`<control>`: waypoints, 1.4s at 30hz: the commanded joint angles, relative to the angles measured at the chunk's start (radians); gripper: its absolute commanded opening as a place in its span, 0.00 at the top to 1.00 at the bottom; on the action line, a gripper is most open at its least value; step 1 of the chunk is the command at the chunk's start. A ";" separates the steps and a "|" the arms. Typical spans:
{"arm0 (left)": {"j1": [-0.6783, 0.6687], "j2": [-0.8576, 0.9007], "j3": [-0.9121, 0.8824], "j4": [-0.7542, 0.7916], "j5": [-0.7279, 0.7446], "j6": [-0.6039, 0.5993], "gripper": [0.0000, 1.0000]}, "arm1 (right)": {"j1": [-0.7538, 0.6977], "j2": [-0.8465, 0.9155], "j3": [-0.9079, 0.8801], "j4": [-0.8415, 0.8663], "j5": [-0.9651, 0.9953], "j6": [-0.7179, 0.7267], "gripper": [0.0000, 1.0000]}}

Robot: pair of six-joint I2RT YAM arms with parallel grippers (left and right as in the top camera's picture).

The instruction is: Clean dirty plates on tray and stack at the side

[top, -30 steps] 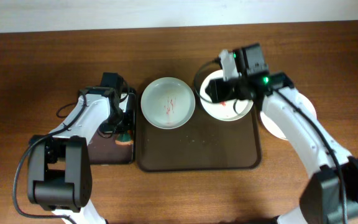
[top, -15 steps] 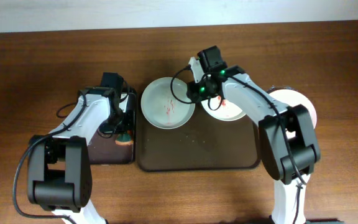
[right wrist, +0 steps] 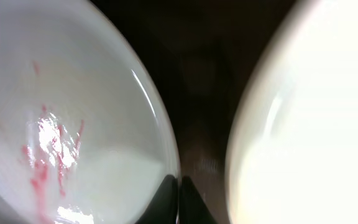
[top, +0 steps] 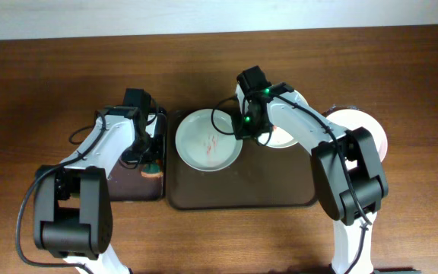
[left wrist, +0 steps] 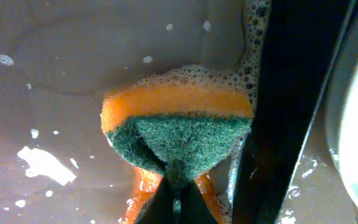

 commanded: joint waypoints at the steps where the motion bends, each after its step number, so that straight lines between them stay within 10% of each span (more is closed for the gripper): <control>1: 0.002 0.003 -0.008 0.002 0.004 0.005 1.00 | 0.010 -0.039 -0.009 -0.131 -0.072 0.028 0.96; 10: 0.002 0.003 -0.008 0.002 0.004 0.005 1.00 | 0.010 -0.053 -0.013 -0.232 -0.091 0.028 0.76; 18: 0.002 0.003 -0.008 0.002 0.004 0.005 1.00 | 0.010 -0.048 -0.097 -0.114 -0.062 0.029 0.78; 21: 0.002 0.003 -0.008 0.002 0.004 0.005 1.00 | 0.010 -0.048 -0.128 -0.067 -0.061 0.029 0.96; 42: 0.002 -0.428 0.034 0.105 -0.027 0.005 1.00 | 0.010 -0.048 -0.128 -0.063 -0.061 0.028 0.96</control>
